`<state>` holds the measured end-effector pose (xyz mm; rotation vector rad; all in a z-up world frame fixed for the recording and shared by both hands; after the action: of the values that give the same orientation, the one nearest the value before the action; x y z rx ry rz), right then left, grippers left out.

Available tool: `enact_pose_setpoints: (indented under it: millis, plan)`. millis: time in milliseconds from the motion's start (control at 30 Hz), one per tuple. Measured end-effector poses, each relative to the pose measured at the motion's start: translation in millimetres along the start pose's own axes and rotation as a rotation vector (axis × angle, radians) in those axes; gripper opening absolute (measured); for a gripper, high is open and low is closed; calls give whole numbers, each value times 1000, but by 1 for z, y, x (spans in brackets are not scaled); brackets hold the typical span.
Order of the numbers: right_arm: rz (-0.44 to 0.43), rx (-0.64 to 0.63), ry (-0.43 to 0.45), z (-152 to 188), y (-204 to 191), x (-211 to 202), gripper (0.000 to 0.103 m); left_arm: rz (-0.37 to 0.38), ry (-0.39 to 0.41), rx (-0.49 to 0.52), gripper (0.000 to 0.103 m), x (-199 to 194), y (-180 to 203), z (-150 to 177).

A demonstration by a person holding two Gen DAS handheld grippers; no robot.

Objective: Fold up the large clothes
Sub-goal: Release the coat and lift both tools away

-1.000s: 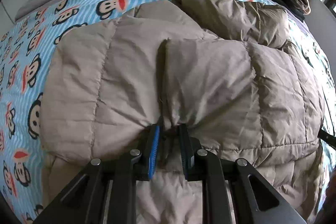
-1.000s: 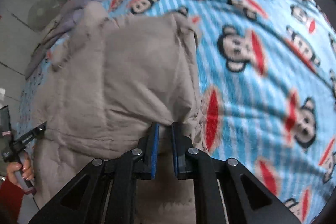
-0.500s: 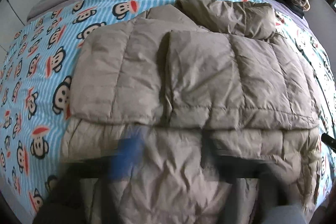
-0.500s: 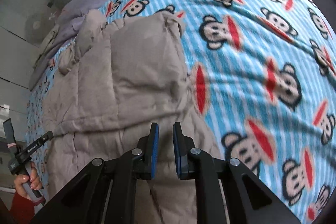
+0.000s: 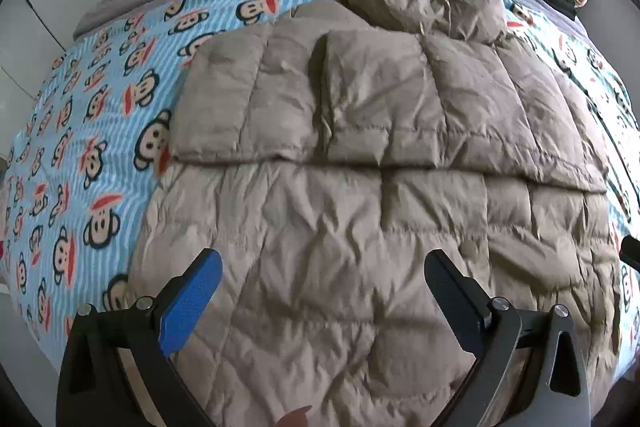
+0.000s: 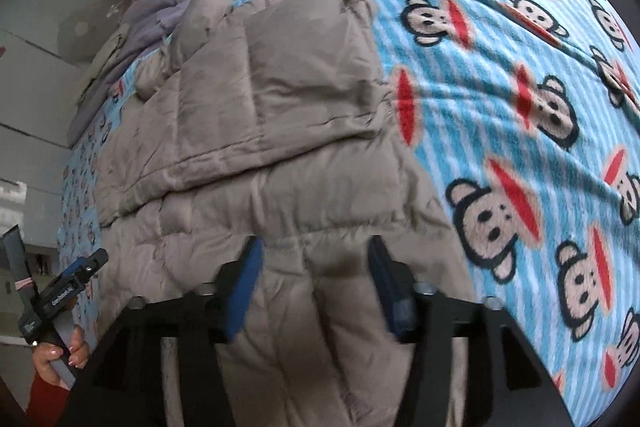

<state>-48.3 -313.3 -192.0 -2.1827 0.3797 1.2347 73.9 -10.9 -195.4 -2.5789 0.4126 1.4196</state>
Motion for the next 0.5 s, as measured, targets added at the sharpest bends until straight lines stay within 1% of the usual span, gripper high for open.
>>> enact_pose_setpoints:
  millis: [67,167,233,267,300,333,433,500]
  plan:
    - [-15,-13,9,4,-10,-6,84,15,-11,-3,101,-3,-1,5]
    - [-12,-20,21,13,-21,-10,84,33,-26,3,101,-7,-5,12]
    - [-10,-9,21,22,-28,-10,86,27,-31,14,101,-11,-10,16]
    - [-10,-1,11,29,-33,-10,95,26,-36,20,101,-14,-14,19]
    - [-14,6,3,34,-37,-9,101,30,-39,23,101,-17,-17,20]
    - [-24,15,2,39,-42,-10,103,33,-42,25,101,-20,-21,22]
    - [-45,49,6,54,-57,-14,103,17,-39,41,101,-29,-34,26]
    - [-56,74,-23,67,-68,-15,103,4,-40,62,101,-34,-44,28]
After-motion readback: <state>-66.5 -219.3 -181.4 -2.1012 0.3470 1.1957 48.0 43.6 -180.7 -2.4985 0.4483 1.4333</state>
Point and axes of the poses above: each gripper's, at about its wrist camera, not at the fingertips, and x roughly the way its jaws point, y to its right, z to its underside, the point moved 8 cm from there along x, roughly the way its jaws point, and after that the axes turned 13 degrees about y, right-handed, at the moved point
